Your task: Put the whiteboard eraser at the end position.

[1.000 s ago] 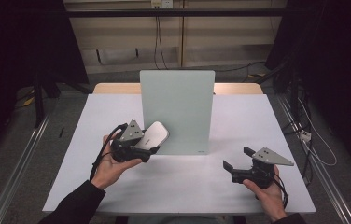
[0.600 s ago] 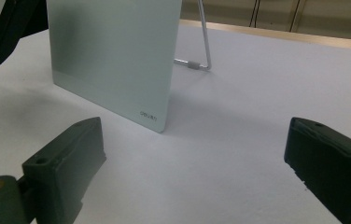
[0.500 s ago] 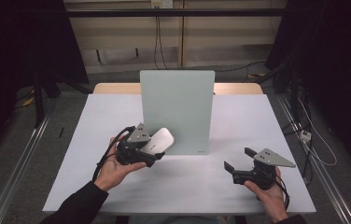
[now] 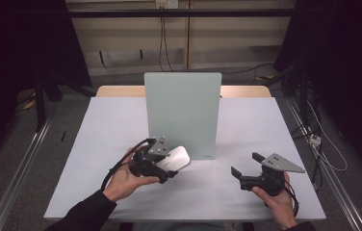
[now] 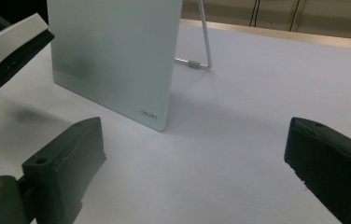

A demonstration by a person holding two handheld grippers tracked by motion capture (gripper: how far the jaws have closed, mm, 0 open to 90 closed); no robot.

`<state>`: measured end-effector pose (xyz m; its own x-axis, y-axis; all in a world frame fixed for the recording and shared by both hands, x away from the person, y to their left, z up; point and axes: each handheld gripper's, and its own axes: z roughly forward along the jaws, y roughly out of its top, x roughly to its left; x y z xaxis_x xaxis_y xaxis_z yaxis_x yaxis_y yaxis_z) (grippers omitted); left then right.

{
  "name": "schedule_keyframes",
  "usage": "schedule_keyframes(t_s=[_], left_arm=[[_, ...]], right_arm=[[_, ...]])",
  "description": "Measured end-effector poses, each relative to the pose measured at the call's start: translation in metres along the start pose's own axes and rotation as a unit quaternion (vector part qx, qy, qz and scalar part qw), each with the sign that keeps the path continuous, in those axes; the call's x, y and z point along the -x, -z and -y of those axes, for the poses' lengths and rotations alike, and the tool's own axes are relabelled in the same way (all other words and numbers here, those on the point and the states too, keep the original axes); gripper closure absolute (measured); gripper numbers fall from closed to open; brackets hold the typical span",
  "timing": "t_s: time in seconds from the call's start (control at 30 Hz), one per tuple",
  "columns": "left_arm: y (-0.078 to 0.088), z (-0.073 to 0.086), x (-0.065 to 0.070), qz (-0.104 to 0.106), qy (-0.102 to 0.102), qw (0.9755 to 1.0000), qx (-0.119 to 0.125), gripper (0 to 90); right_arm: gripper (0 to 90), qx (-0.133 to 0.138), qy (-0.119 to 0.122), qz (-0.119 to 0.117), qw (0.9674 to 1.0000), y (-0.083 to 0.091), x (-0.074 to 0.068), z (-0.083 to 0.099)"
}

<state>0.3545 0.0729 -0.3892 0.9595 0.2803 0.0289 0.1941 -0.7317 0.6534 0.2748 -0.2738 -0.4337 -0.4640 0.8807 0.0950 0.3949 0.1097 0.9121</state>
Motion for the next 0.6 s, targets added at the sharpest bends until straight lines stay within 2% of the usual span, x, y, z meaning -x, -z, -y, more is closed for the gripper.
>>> schedule_keyframes(t_s=[0.07, 0.23, 0.43, 0.57, 0.6], left_arm=[[-0.003, -0.002, 0.001, 0.012, 0.001, 0.9999, -0.008, 31.2], [-0.016, -0.003, 0.006, 0.025, -0.002, 0.9990, -0.036, 31.2], [-0.031, -0.007, 0.000, 0.029, 0.003, 0.9985, -0.047, 31.2], [-0.039, -0.009, 0.000, 0.041, -0.006, 0.9969, -0.067, 31.2], [-0.042, -0.008, 0.001, 0.040, -0.001, 0.9971, -0.064, 31.2]], right_arm=[[4.9, 0.000, -0.001, 0.000, 1.0000, 0.000, 0.000, 0.000], [4.9, 0.000, 0.000, 0.000, 1.0000, 0.000, 0.000, 0.000], [4.9, 0.000, 0.000, 0.000, 1.0000, -0.001, 0.000, 0.000], [4.9, 0.000, 0.001, -0.001, 1.0000, -0.001, 0.000, 0.000], [4.9, 0.000, 0.000, 0.000, 1.0000, -0.001, 0.000, 0.000]])
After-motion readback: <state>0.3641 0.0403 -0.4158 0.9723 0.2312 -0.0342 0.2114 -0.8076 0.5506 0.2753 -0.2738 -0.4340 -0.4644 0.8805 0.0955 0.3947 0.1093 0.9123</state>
